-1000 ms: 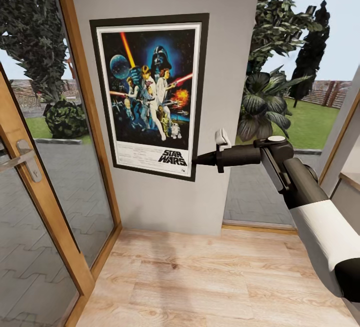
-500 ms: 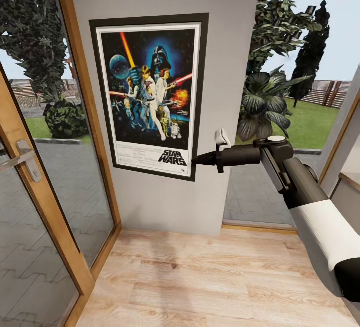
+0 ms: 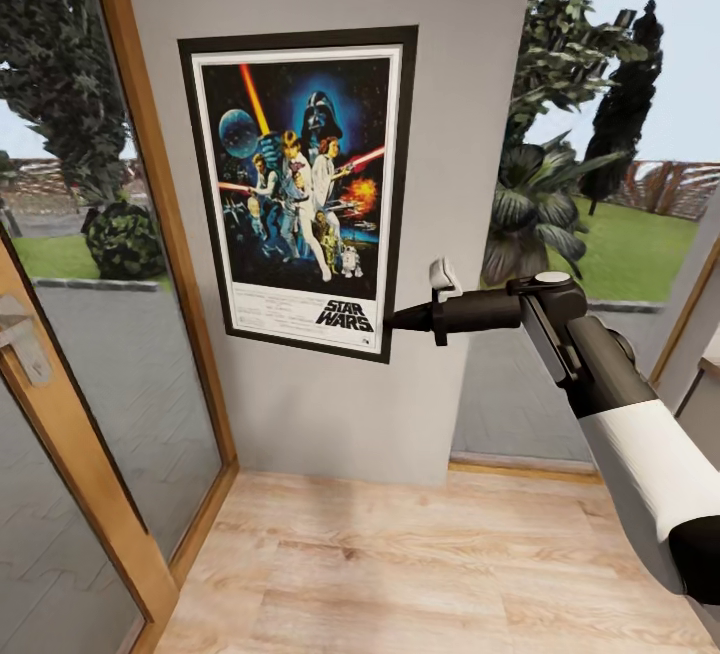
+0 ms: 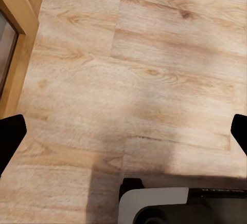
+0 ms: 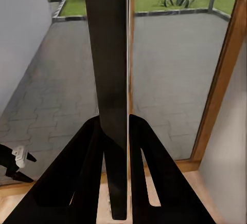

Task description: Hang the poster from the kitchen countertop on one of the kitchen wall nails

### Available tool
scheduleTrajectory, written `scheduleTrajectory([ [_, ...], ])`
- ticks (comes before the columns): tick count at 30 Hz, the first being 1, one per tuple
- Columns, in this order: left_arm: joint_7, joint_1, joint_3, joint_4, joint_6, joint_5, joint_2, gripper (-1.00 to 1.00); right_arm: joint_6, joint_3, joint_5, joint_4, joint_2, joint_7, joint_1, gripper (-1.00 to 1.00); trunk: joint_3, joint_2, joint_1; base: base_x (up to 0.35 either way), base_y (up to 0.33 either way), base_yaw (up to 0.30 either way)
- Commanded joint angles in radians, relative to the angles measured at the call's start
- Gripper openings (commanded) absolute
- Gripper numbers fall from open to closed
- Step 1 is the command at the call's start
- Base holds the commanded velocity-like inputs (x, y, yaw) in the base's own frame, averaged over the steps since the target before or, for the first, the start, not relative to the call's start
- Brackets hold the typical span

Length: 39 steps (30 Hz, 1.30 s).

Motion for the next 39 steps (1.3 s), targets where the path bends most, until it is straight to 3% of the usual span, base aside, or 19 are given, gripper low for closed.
scheduleTrajectory([
  [1, -0.006, 0.000, 0.003, -0.003, 0.008, -0.001, -0.001, 1.00, 0.011, 0.002, -0.009, 0.000, -0.001, 0.000, -0.001, -1.00, -0.002, -0.002, 0.001, 0.329, 0.000, 0.000],
  [39, -0.006, 0.000, 0.003, -0.003, 0.009, -0.001, -0.001, 1.00, 0.011, 0.002, -0.009, -0.004, 0.007, 0.000, -0.001, -1.00, -0.002, -0.002, 0.001, 0.333, 0.077, 0.000],
])
